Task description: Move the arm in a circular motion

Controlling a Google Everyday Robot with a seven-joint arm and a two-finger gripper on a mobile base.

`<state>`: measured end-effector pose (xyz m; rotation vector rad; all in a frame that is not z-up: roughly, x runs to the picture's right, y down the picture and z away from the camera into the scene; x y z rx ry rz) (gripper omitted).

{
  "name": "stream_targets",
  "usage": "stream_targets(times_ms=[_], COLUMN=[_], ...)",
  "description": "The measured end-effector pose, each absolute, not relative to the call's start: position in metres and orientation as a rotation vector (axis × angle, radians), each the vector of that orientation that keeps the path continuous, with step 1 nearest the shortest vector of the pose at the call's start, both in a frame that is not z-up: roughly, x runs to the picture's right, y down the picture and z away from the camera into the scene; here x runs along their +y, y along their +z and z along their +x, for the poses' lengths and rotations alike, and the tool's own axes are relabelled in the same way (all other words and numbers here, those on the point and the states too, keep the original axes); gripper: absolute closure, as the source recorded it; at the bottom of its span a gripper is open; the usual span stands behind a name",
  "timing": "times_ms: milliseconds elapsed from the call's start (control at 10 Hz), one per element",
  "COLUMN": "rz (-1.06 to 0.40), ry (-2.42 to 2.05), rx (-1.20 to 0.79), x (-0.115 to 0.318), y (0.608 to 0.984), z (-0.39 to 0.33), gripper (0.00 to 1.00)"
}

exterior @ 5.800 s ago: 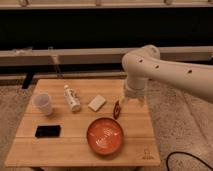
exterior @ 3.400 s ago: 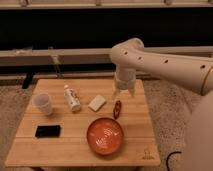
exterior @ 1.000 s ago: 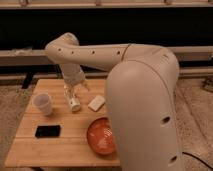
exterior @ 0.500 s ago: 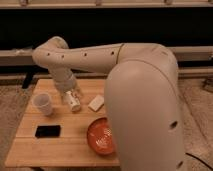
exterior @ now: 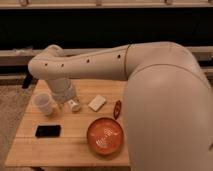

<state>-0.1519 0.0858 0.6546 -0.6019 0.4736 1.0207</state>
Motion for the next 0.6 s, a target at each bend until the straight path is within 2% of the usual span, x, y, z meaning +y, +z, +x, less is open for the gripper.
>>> stream_targets(times_ms=[300, 600], rz=[-0.599, -0.6], ry=[1.041, 1.049], rx=[0.478, 0.471], x=[0.107, 0.122], y=[0.636, 0.621], z=[-0.11, -0.101], gripper=[0.35, 0.35])
